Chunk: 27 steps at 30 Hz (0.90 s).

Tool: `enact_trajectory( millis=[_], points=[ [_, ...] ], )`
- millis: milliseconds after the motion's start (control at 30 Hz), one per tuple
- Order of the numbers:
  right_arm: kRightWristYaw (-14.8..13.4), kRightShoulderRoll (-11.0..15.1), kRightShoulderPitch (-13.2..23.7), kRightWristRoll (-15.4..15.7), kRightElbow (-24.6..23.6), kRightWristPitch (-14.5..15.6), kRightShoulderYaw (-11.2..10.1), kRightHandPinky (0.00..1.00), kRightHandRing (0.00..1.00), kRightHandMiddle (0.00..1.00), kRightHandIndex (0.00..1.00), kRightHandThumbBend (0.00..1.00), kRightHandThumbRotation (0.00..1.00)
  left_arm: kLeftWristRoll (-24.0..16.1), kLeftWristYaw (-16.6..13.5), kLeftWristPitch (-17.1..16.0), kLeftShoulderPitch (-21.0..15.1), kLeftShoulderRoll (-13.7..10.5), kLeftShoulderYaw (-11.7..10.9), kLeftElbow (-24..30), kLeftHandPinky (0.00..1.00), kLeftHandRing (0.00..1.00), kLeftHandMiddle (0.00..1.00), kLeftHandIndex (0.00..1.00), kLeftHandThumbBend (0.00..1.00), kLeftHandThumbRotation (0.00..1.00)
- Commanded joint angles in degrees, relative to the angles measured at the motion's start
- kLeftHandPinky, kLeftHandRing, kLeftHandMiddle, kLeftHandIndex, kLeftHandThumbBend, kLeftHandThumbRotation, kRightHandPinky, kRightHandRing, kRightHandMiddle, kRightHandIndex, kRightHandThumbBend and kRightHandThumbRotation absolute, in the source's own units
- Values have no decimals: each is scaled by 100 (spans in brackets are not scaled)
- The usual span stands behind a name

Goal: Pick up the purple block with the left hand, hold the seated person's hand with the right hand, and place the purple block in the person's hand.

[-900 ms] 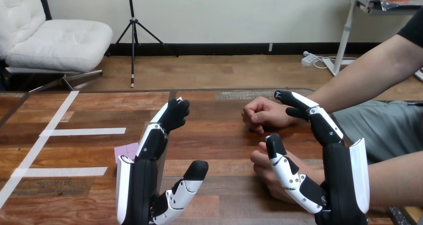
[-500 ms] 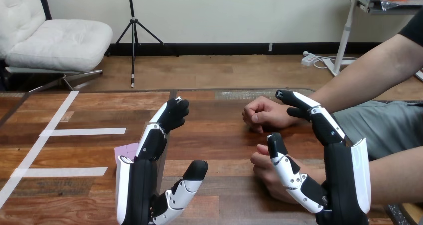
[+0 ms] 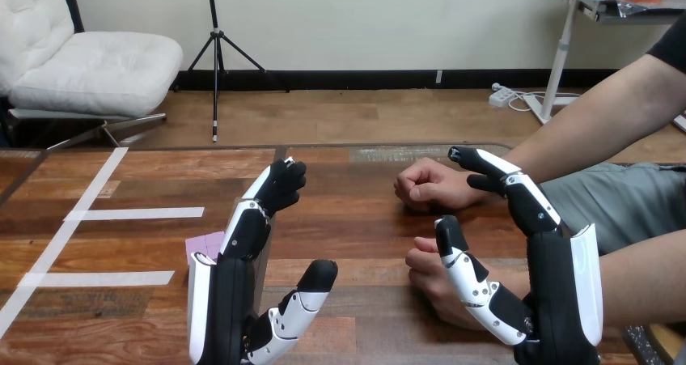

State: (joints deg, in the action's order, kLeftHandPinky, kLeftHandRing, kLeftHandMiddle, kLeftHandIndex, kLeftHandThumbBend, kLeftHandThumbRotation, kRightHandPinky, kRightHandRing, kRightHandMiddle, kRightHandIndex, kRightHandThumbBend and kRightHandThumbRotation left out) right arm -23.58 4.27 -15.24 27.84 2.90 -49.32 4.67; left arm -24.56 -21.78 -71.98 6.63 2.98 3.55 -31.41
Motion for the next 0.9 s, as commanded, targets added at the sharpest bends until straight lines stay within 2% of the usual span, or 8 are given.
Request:
enact_trajectory(
  millis=[0, 367, 667, 867],
  points=[
    [12, -60, 299, -37, -152, -47, -41, 72, 78, 78, 75, 37, 42, 33, -15, 4, -244, 221, 36, 129, 78, 81, 83, 85, 64, 69],
    [18, -73, 288, -56, -156, -48, -42, 72, 78, 78, 75, 37, 42, 27, -31, 45, -276, 192, -13, 189, 79, 82, 83, 84, 67, 68],
    [24, -94, 270, -54, -194, -16, -38, 72, 78, 78, 75, 37, 41, 105, 90, 250, -359, -89, -122, 360, 86, 88, 88, 88, 71, 62],
    [37, -71, 264, -46, -195, -28, -41, 73, 79, 78, 75, 37, 41, 171, 213, 529, -393, -324, -263, 586, 89, 92, 91, 89, 75, 55]
  ],
)
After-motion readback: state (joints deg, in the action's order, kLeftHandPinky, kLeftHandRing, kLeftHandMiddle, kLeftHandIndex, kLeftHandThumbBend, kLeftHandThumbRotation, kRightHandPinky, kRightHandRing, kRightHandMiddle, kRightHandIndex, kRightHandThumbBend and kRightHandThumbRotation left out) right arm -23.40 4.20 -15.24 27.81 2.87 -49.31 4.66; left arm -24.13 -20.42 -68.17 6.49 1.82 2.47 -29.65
